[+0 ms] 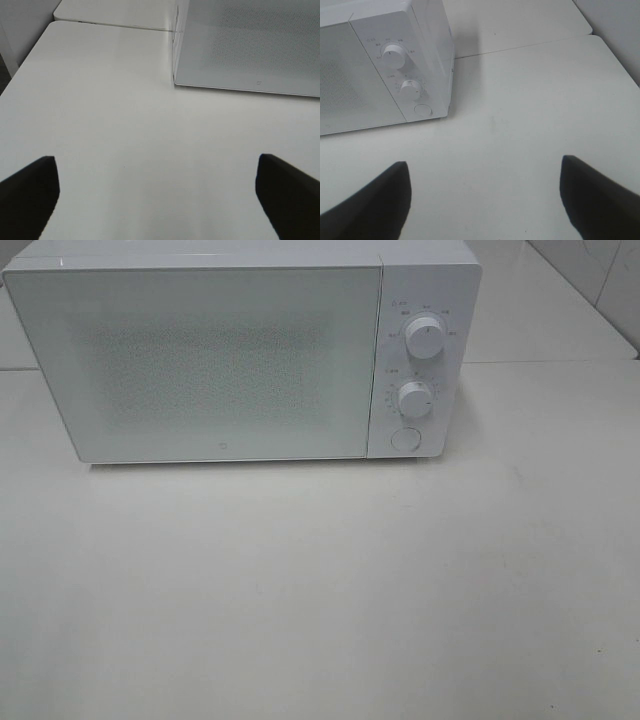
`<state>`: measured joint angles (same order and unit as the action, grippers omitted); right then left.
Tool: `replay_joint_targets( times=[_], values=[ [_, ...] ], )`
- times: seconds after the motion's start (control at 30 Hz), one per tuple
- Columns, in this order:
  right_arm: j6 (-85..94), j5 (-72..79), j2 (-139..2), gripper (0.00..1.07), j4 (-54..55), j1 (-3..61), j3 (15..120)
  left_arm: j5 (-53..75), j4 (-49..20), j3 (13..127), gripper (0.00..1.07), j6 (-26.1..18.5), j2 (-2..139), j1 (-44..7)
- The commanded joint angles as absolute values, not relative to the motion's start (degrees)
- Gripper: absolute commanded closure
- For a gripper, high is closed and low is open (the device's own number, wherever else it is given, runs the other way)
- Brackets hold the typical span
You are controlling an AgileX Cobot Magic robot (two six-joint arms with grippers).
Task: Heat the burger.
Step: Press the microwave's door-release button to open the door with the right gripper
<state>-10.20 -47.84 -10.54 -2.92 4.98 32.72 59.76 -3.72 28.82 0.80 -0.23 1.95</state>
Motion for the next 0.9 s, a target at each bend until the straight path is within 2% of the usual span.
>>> replay_joint_targets(
  times=[0.03,0.83,0.9],
  values=[
    [-9.68,-40.39,-15.64,0.31,-2.86,4.58,33.0,59.19,-4.18,28.65,0.07,0.69,-1.2,2.18],
    [-9.91,-15.01,-45.95,0.31,-4.35,4.58,32.66,59.19,-4.18,28.65,0.07,0.69,-1.2,2.18],
    [-9.85,-8.82,-48.93,0.31,-4.35,4.64,30.77,59.19,-4.18,28.65,0.07,0.69,-1.2,2.18]
  ],
)
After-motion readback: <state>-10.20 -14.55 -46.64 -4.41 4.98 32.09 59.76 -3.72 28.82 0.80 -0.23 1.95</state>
